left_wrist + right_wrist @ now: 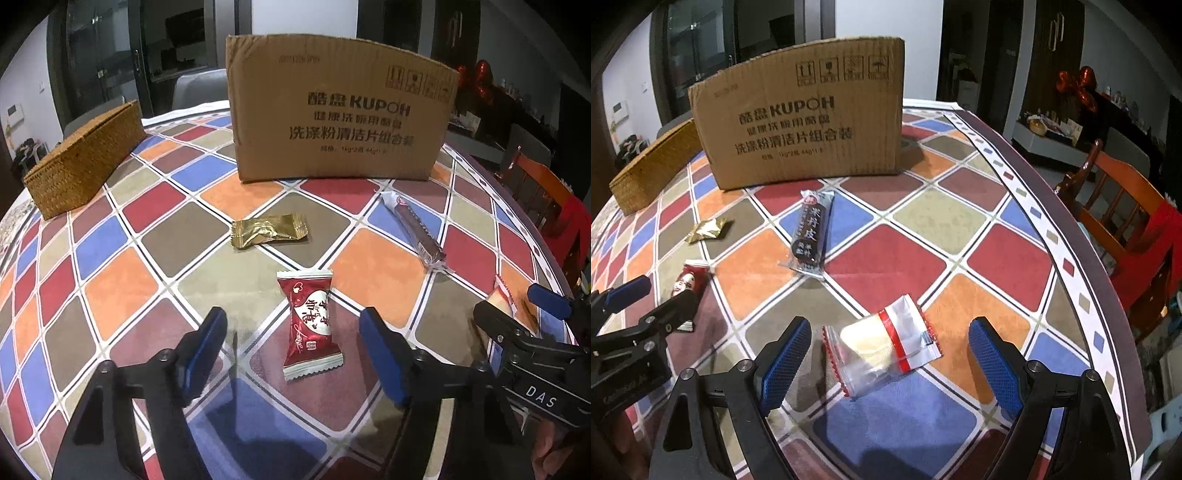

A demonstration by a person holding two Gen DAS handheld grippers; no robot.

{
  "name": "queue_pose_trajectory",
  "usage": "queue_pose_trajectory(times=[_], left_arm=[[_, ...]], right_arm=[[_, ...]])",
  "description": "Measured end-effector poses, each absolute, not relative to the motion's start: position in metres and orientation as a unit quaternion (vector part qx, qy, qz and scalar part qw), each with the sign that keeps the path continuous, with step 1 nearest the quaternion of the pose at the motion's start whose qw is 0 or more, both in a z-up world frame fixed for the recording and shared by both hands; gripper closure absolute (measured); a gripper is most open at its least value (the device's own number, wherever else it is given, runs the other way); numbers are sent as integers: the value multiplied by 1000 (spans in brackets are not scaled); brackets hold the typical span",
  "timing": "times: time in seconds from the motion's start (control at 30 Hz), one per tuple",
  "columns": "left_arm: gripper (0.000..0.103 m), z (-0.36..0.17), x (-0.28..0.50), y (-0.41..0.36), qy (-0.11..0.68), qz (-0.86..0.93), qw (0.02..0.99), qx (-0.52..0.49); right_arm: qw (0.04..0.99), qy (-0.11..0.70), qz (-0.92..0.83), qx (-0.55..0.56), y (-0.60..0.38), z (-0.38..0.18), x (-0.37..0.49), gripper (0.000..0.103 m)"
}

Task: Organize snacks
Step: 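Grasp red-and-white candy with left tool while right tool grasps clear bag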

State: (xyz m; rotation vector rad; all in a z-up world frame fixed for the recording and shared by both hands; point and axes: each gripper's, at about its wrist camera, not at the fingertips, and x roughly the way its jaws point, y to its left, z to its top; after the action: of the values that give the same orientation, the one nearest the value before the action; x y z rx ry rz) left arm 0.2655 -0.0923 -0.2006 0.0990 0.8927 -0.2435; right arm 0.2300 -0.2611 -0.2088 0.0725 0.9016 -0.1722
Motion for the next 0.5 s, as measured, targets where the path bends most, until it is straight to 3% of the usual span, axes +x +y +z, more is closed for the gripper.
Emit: queue_pose_trajectory(times=[0.4,0.5], left_arm=[[54,-209,268,-95,445,-126,885,51],[64,-208,267,-96,444,-128,885,52]], right_arm=[[886,453,-86,43,-264,-217,234,15],[888,450,-84,46,-263,-217,233,23]])
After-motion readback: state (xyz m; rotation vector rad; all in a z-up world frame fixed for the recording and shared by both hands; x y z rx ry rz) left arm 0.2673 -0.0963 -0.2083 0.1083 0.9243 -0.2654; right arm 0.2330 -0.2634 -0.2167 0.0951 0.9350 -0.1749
